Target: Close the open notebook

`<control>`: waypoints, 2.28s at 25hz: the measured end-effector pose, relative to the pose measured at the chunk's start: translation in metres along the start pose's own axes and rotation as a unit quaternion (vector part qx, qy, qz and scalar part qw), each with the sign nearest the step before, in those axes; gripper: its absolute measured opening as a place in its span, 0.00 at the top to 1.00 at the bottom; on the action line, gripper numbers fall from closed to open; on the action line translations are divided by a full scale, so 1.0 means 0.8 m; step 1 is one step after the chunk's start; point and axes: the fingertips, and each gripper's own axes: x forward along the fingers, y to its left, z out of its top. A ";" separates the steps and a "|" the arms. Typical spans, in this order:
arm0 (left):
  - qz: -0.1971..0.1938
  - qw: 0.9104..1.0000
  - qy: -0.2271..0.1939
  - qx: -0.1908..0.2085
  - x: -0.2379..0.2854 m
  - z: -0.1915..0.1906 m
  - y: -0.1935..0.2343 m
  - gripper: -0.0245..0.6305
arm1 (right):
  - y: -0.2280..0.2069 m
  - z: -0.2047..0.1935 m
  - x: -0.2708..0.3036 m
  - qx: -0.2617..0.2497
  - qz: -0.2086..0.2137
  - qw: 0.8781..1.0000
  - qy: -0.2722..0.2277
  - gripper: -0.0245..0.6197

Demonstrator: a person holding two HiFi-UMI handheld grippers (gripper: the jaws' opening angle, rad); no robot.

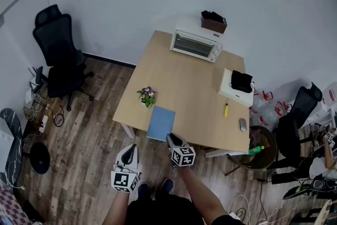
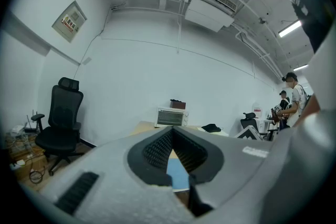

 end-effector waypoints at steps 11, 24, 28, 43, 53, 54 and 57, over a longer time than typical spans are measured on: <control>-0.012 1.000 0.009 0.013 0.005 -0.006 -0.007 0.97 | -0.005 0.026 -0.035 -0.041 -0.021 0.998 -0.031 0.86; -0.027 0.999 0.011 0.023 0.014 -0.003 -0.017 0.97 | -0.044 0.064 -0.145 -0.084 -0.106 0.986 -0.099 0.87; -0.041 0.998 0.018 0.044 0.011 -0.008 -0.026 0.97 | -0.043 0.067 -0.181 -0.104 -0.139 0.977 -0.126 0.87; -0.059 0.996 0.020 0.056 -0.005 -0.011 -0.041 0.97 | -0.033 0.055 -0.278 -0.102 -0.189 0.961 -0.176 0.87; -0.063 0.996 0.021 0.054 -0.013 -0.013 -0.044 0.97 | -0.024 0.052 -0.291 -0.108 -0.198 0.957 -0.183 0.93; -0.063 0.996 0.020 0.053 -0.014 -0.012 -0.044 0.97 | -0.023 0.051 -0.292 -0.109 -0.198 0.957 -0.184 0.94; -0.065 0.996 0.017 0.054 -0.015 -0.008 -0.044 0.97 | -0.019 0.052 -0.290 -0.110 -0.194 0.957 -0.185 0.95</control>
